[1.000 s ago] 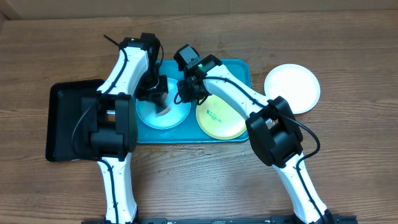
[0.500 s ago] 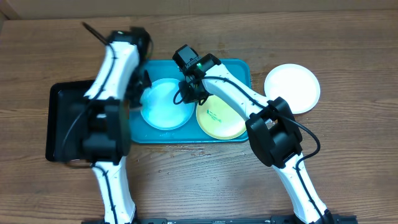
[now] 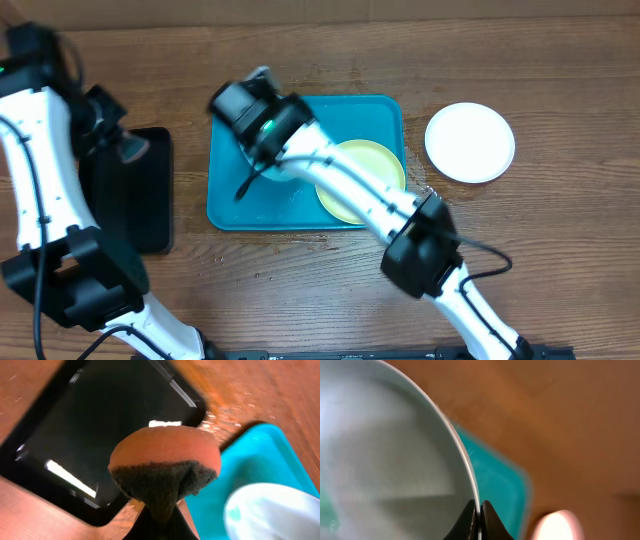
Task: Clean dirty plates on tray and stack at the side
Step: 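Lift the pale blue plate with the right gripper onto the white plate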
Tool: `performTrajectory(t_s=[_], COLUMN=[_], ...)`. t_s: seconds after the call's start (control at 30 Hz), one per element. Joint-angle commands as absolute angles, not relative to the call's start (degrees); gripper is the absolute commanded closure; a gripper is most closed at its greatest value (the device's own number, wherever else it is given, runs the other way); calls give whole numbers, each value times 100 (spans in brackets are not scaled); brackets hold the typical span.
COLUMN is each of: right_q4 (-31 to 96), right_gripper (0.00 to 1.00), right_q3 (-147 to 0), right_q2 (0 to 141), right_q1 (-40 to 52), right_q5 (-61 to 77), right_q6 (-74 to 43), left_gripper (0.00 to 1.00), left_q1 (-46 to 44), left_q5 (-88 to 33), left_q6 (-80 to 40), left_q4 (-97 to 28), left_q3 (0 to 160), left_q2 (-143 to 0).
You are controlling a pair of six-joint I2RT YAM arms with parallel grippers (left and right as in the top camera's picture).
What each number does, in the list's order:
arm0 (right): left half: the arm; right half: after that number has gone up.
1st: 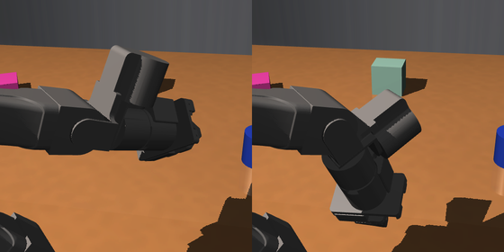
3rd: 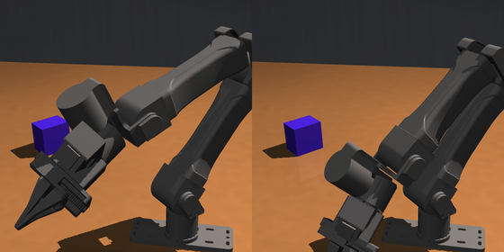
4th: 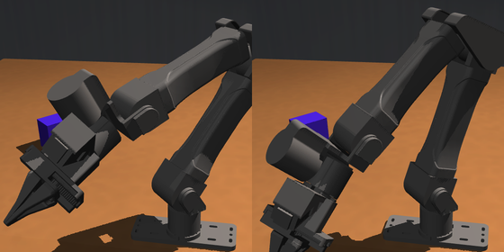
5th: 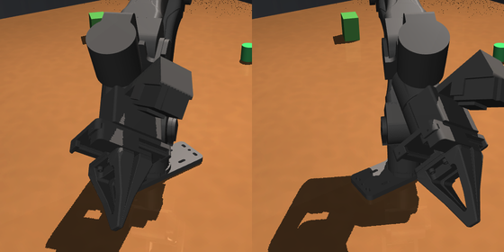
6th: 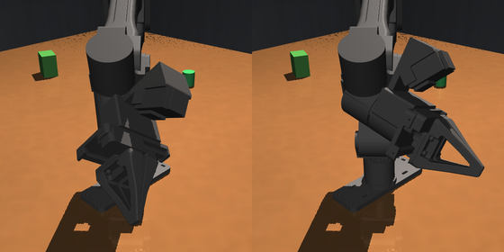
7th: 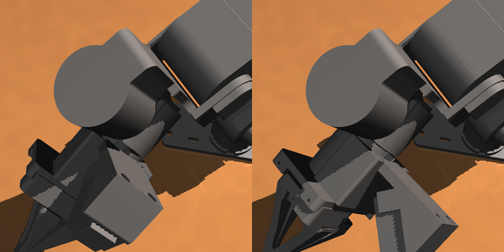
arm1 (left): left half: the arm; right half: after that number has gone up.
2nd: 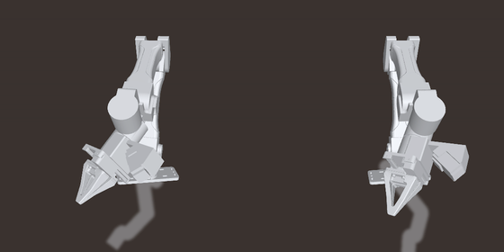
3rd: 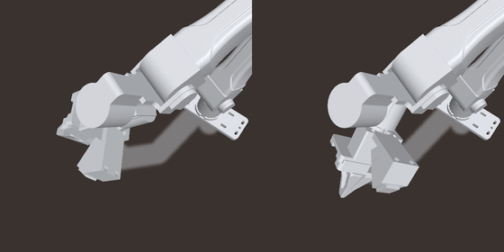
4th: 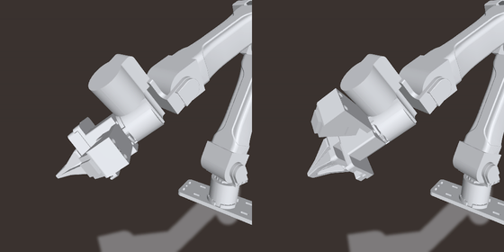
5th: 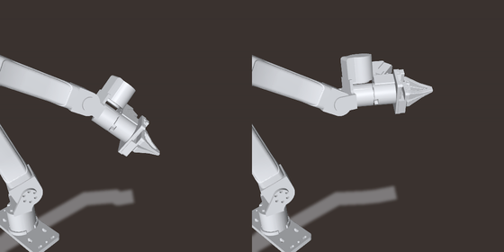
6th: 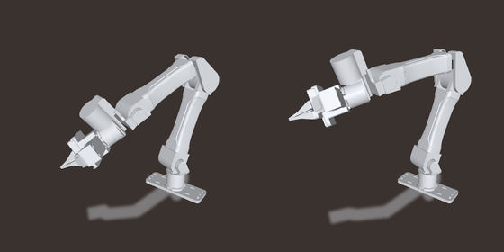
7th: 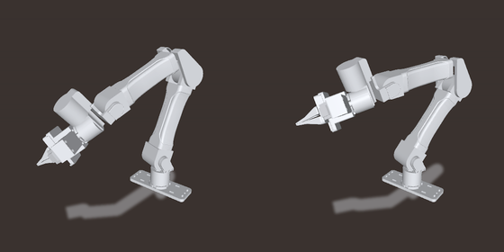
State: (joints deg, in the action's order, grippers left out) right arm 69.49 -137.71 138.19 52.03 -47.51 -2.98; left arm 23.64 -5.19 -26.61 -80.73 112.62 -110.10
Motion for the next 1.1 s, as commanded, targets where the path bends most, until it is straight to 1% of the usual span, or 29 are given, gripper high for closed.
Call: performTrajectory(t_s=[0.0,0.07,0.17,0.27,0.4,0.47,0.5,0.53,0.6,0.67,0.77,0.87,0.97,1.07], right_q4=[6595,6300,5983,5833,5835,5900,6086,6390,6845,7043,7087,7102,7288,7701], right_gripper=[96,96,96,96,96,96,96,96,96,96,96,96,96,96], right_q3=[-13933,-13933,-13933,-13933,-13931,-13931,-13928,-13915,-13878,-13869,-13976,-14003,-14003,-14003], right_q2=[13511,13511,13511,13511,13511,13511,13511,13511,13517,13515,13360,13008,12586,12352], right_q1=[5734,5922,6136,6259,6254,6191,6136,6053,5839,5579,5260,4873,4246,3282], right_q5=[-7487,-7789,-7859,-7859,-7752,-7247,-6709,-5876,-4530,-4464,-5271,-4958,-3555,-1273], right_q6=[1356,1966,2661,2904,2832,2349,1981,1815,2047,1927,860,333,-93,-154], left_gripper=[96,96,96,96,96,96,96,96,96,96,96,96,96,96], left_q1=[2862,3116,3409,3629,3636,3625,3623,3623,3623,3623,3623,3616,3597,3594], left_q5=[-742,-821,-1031,-1212,-1210,-1212,-1212,-1212,-1214,-1258,-1382,-1380,-1378,-1378], left_q6=[-2443,-2447,-2445,-2443,-2443,-2443,-2443,-2443,-2443,-2443,-2440,-2440,-2418,-2418], left_q4=[-8178,-8178,-8189,-8215,-8230,-8228,-8230,-8235,-8254,-8256,-8254,-8250,-8252,-8250], left_q3=[11262,11262,11262,11262,11262,11262,11262,11262,11262,11262,11262,11262,11262,11262], left_q2=[-11063,-11063,-11063,-11063,-11063,-11063,-11063,-11063,-11063,-11063,-11063,-11063,-11063,-11063])
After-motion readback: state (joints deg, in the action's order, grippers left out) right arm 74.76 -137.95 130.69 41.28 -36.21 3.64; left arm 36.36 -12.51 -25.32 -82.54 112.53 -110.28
